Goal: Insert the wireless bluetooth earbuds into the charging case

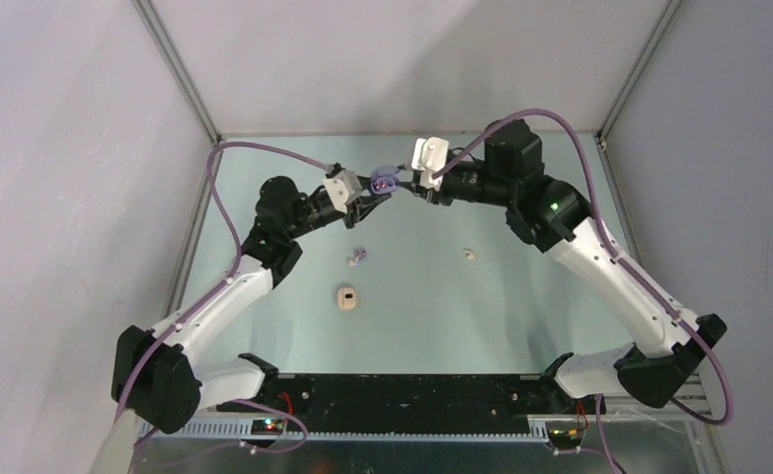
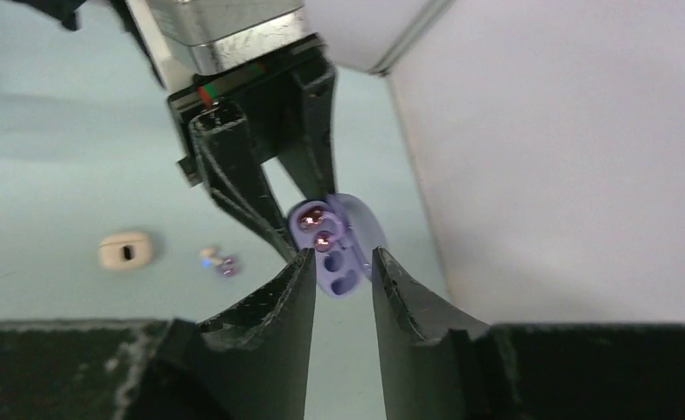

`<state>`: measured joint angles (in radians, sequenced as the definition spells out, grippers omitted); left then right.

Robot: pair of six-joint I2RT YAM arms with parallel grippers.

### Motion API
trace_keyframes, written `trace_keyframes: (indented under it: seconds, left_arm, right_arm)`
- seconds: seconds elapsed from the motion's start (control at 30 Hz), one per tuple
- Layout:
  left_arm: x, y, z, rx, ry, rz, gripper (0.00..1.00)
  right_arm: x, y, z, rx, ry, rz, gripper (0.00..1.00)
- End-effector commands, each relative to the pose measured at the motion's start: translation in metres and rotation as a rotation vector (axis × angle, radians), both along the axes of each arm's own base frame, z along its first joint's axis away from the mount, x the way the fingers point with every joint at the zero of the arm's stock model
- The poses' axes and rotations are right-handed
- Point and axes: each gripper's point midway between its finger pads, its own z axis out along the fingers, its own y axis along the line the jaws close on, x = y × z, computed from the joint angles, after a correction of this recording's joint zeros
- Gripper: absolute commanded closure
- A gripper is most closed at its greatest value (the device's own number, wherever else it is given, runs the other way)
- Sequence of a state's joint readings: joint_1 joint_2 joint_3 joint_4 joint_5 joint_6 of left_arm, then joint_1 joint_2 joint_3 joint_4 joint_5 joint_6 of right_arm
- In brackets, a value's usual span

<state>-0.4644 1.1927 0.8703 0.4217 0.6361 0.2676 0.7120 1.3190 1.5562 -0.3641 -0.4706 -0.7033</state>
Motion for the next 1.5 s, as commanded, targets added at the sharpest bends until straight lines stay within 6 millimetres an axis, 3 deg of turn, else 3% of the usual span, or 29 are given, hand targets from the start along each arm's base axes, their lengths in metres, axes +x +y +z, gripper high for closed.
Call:
trace_keyframes:
  seconds: [0.0, 0.33, 0.6, 1.27, 1.47]
  left_arm:
    - [-0.019, 0.001, 0.008, 0.074, -0.110, -0.086, 1.00]
    - [-0.028, 0.002, -0.003, 0.146, -0.134, -0.125, 1.00]
    - [-0.029, 0.002, -0.003, 0.161, -0.157, -0.134, 1.00]
    - [-0.030, 0.003, 0.000, 0.135, -0.144, -0.121, 1.00]
    - [-0.031, 0.004, 0.000, 0.146, -0.158, -0.125, 1.00]
  right_arm:
    - [-0.023, 0.004, -0.043, -0.188, 0.129, 0.116, 0.68]
    - [-0.013, 0.014, -0.061, -0.255, 0.121, 0.091, 0.69]
    - [-0.004, 0.023, -0.061, -0.239, 0.076, 0.060, 0.60]
    - [-0.010, 0.033, -0.074, -0.270, 0.038, 0.099, 0.65]
    - [-0.004, 0.036, -0.073, -0.268, 0.011, 0.068, 0.59]
